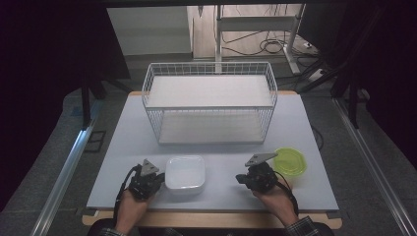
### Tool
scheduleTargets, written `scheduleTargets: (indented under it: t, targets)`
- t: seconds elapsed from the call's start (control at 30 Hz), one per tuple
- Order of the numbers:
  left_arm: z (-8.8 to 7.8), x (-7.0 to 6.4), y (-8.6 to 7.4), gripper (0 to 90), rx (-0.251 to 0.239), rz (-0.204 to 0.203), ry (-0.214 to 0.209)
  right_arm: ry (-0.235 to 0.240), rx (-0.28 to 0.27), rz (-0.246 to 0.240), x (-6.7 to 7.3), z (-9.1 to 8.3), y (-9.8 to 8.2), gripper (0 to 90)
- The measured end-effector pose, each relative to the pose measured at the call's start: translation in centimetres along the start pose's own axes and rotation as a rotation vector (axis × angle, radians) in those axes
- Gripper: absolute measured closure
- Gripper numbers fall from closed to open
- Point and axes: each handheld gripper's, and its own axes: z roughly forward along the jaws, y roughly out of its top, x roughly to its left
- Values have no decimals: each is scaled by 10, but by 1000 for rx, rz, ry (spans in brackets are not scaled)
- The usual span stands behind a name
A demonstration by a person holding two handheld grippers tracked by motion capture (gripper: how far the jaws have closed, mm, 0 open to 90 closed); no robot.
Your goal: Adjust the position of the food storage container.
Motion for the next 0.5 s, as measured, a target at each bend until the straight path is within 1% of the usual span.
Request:
scheduleTargets:
  t: [0.23,0.4,0.5]
  targets:
    - [17,-17,16,895,6,60,-43,11,-19,12,1,7,1,887]
    - [29,-28,27,895,-2,97,-81,5,-22,9,3,10,2,865]
    - [35,-31,32,894,-8,107,-104,-11,-26,0,2,11,1,848]
